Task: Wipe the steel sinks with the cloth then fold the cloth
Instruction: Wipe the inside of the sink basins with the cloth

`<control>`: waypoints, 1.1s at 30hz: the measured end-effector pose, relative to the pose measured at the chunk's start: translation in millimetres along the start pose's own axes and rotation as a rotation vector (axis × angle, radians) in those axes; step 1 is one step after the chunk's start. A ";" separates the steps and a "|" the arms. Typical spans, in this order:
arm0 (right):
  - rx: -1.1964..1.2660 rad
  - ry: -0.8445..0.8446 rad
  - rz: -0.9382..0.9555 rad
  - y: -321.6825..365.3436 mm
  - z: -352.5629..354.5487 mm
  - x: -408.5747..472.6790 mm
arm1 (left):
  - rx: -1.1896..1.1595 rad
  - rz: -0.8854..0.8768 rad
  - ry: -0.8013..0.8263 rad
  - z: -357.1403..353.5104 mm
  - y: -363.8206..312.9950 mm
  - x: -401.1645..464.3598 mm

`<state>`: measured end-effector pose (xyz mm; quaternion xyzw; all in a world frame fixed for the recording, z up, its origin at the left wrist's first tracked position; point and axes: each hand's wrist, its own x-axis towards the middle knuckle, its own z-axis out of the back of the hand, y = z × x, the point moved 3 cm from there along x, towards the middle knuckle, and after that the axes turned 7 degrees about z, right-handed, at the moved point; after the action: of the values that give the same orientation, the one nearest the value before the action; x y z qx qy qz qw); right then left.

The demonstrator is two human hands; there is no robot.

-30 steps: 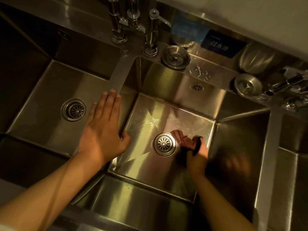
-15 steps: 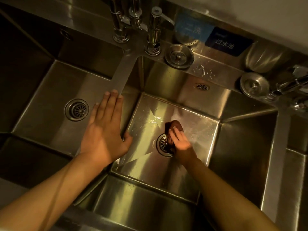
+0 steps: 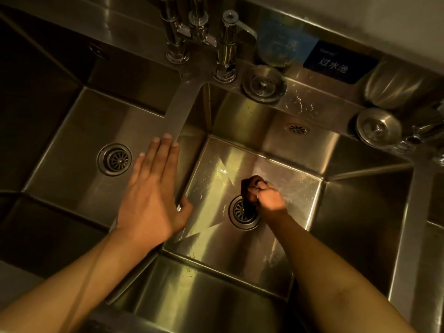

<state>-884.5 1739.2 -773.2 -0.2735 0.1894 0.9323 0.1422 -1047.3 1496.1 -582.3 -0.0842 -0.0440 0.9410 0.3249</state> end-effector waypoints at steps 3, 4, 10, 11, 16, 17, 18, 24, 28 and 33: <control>0.084 -0.076 -0.009 2.7 7.8 1.1 | -0.002 -0.009 -0.014 0.0 -0.9 -0.2; 0.120 -0.118 -0.015 5.3 11.0 0.6 | 0.003 -0.013 -0.019 0.4 -1.1 -0.4; 0.391 -0.269 -0.238 -10.3 28.4 -14.8 | 0.048 -0.013 -0.021 2.5 -4.5 -2.0; 0.366 -0.297 -0.284 -21.0 32.6 -22.0 | 0.070 -0.015 -0.010 2.2 -5.0 -1.0; 0.146 -0.263 -0.582 -91.3 41.2 -67.3 | 0.048 -0.022 0.007 0.8 -4.4 0.1; 0.139 -0.222 -0.594 -97.6 38.6 -71.1 | 0.048 -0.021 0.007 0.6 -4.7 0.1; 0.160 -0.188 -0.571 -98.0 34.7 -71.1 | 0.046 -0.017 0.005 0.5 -4.8 0.3; 0.341 -0.251 -0.496 -59.2 3.0 -55.9 | 0.056 -0.018 -0.025 -2.6 -3.5 0.8; 0.335 -0.334 -0.425 -33.0 -1.1 -35.4 | 0.042 -0.029 -0.062 -5.5 -2.0 0.0; 0.479 -0.467 -0.228 33.4 8.5 5.6 | -0.006 -0.060 -0.108 -4.6 -0.9 -0.3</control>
<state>-905.2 1714.1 -760.5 -0.0314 0.3335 0.8768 0.3451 -1045.7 1496.8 -586.6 -0.0330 -0.0668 0.9337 0.3501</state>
